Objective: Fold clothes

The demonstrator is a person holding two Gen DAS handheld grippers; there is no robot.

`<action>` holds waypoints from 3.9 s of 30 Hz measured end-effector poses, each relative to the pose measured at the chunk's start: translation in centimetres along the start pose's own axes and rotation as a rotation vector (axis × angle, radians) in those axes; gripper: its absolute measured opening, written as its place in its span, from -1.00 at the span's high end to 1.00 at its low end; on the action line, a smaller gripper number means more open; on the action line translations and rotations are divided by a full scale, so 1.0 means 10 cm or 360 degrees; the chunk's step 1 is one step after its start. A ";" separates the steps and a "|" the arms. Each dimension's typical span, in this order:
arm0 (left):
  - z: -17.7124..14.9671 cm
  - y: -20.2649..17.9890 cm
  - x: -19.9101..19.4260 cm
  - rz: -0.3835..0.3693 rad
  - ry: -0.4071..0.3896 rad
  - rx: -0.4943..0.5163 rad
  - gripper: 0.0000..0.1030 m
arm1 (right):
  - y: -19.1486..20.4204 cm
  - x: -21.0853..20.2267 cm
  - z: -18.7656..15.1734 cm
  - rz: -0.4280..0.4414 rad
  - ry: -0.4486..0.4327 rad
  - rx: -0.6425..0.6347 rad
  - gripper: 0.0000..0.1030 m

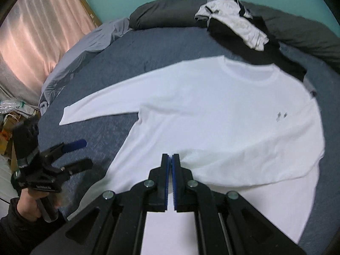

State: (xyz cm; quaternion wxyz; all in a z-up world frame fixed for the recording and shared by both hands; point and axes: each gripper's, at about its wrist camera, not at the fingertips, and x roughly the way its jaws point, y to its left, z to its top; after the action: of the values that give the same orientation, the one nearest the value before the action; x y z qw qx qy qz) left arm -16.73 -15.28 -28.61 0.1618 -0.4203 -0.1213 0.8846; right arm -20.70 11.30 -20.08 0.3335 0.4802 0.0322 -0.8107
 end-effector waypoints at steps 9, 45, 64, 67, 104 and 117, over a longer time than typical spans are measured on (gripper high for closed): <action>-0.02 -0.09 0.14 -0.0010 0.0047 0.0033 -0.87 | -0.13 0.42 -0.50 0.0095 0.0235 0.0050 0.89; -0.15 -0.77 0.95 0.0025 0.0295 0.0323 -0.99 | -1.58 -0.21 -1.14 0.0098 -0.0465 0.0791 0.32; -0.19 -0.94 0.88 0.0111 0.0302 0.0329 -0.99 | -1.88 -0.40 -1.17 0.0126 -0.0564 0.0847 0.32; -0.19 -0.98 0.88 0.0116 0.0320 0.0325 -0.99 | -1.90 -0.46 -1.18 0.0137 -0.0590 0.0850 0.32; -0.28 -0.99 1.17 0.0070 0.0499 0.0275 0.50 | -2.03 -0.51 -1.15 0.0234 -0.0634 0.0936 0.32; 0.01 -1.02 0.78 0.0032 0.0314 0.0331 0.94 | -2.07 -0.51 -1.17 0.0241 -0.0635 0.0964 0.32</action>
State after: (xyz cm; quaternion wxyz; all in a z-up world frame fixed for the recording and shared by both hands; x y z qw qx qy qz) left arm -19.60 -2.90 -30.47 0.2068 -0.4872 -0.0082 0.8484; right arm -22.10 34.33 -27.79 0.2349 0.3907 -0.3104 -0.8342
